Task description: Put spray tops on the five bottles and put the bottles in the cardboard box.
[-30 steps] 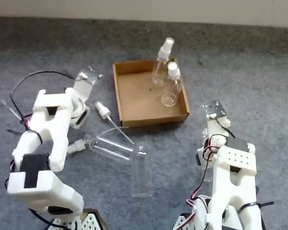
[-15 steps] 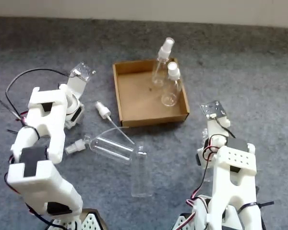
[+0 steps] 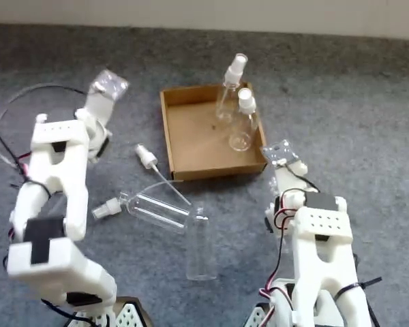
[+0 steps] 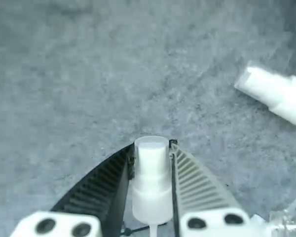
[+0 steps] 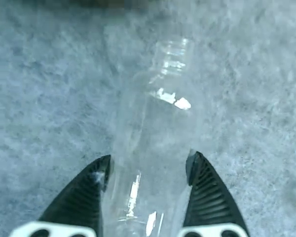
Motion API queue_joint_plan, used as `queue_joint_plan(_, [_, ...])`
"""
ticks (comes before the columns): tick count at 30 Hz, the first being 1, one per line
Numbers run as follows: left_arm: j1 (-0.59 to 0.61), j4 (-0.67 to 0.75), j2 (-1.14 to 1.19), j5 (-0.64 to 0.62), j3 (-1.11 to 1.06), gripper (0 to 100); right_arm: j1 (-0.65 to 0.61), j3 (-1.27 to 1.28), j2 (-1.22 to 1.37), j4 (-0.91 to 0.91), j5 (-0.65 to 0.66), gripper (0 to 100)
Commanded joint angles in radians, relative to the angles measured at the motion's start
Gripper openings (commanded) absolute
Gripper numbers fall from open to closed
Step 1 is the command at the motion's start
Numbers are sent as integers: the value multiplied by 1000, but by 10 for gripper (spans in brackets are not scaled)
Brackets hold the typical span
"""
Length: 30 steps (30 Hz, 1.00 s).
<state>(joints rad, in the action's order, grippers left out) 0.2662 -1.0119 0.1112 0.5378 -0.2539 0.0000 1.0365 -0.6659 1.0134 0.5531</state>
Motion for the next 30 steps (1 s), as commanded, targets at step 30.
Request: queue_joint_plan(30, [-677, 49, -750, -600, 575, 4, -568, 573, -1188, -654, -425, 4])
